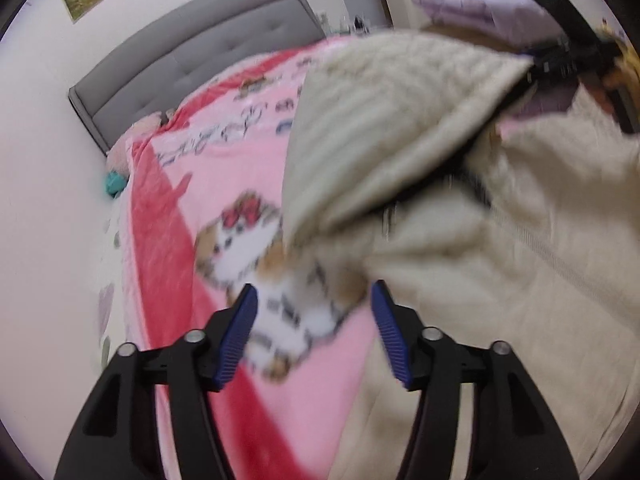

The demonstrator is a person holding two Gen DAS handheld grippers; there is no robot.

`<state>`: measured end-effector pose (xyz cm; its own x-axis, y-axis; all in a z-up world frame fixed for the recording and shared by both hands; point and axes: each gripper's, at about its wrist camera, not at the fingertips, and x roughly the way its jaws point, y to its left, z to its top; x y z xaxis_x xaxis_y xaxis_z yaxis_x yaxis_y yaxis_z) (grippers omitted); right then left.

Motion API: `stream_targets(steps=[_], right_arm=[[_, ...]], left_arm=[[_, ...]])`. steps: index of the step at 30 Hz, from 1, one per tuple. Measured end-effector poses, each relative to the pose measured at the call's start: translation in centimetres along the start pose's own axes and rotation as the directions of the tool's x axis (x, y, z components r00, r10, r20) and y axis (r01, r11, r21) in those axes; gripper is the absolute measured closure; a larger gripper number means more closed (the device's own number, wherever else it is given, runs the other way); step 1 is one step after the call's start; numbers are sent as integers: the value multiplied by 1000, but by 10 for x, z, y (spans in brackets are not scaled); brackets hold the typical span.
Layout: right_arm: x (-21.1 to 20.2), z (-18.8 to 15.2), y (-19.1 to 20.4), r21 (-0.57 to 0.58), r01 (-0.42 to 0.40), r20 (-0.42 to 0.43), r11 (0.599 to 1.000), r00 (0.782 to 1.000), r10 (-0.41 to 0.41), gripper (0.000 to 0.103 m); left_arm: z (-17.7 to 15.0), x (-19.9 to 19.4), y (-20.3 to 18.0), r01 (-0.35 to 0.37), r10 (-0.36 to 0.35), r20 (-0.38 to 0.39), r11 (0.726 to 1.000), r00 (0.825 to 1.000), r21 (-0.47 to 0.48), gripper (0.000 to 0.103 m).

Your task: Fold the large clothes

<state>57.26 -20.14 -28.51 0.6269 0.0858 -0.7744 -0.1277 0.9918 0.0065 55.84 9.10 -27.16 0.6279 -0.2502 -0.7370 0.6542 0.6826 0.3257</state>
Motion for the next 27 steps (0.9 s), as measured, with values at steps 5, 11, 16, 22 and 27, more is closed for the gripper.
stream_targets(steps=[5, 11, 16, 22, 27], right_arm=[[28, 25, 2, 15, 86, -23, 996, 996, -86, 47], [58, 39, -4, 14, 111, -87, 994, 990, -109, 47], [48, 20, -1, -125, 46, -129, 991, 990, -62, 40], [-5, 5, -1, -136, -171, -24, 976, 985, 169, 28], [-5, 25, -19, 51, -245, 26, 968, 969, 244, 31]], left_arm=[[53, 39, 9, -5, 5, 22, 1000, 1000, -1, 38], [103, 108, 28, 210, -233, -93, 955, 968, -212, 38], [93, 158, 5, 99, -152, -302, 978, 941, -182, 38], [69, 164, 12, 34, -126, -322, 960, 938, -278, 38], [62, 154, 12, 1, -82, -310, 967, 947, -254, 38]])
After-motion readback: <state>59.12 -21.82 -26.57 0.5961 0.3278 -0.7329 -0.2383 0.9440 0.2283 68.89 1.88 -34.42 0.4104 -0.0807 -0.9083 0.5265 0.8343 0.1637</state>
